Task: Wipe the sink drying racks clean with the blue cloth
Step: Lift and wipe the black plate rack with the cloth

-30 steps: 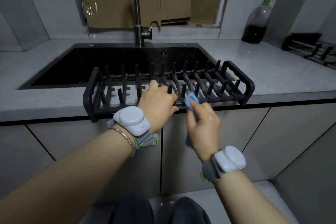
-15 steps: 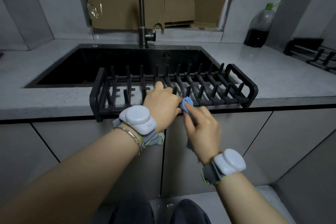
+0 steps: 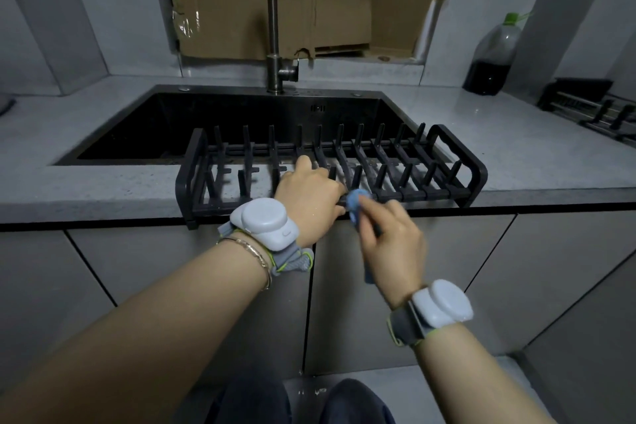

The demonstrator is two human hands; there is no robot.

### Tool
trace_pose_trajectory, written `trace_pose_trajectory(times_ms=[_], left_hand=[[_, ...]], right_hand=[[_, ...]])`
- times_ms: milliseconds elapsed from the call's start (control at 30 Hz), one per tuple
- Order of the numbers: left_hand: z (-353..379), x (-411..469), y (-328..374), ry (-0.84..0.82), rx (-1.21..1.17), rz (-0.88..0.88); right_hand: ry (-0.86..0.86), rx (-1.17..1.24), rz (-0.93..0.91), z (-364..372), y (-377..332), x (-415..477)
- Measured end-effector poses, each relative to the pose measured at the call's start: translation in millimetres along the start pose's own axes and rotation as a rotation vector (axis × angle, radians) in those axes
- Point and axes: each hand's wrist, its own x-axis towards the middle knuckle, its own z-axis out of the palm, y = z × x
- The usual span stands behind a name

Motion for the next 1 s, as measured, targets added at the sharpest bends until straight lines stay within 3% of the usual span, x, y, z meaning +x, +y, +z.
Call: trace_pose_trajectory(times_ms=[100, 133, 300, 567, 1000], left_hand=[[-1, 0, 1, -0.003, -0.007, -0.012], [-1, 1, 1, -0.004, -0.010, -0.016], [-1, 2, 1, 0.025, -0.015, -0.021], [2, 3, 6, 0.032, -0.010, 0.011], [4, 0, 5, 0.059, -0.031, 0.005]], right_hand=[[0.076, 0.070, 0.251, -8, 20, 10], [0.084, 0.074, 0.252, -7, 18, 10], [-0.052, 0.018, -0.072, 7, -10, -8], [0.079, 0.097, 0.035, 10, -7, -10], [0.009, -0.056, -0.115, 3, -1, -7]])
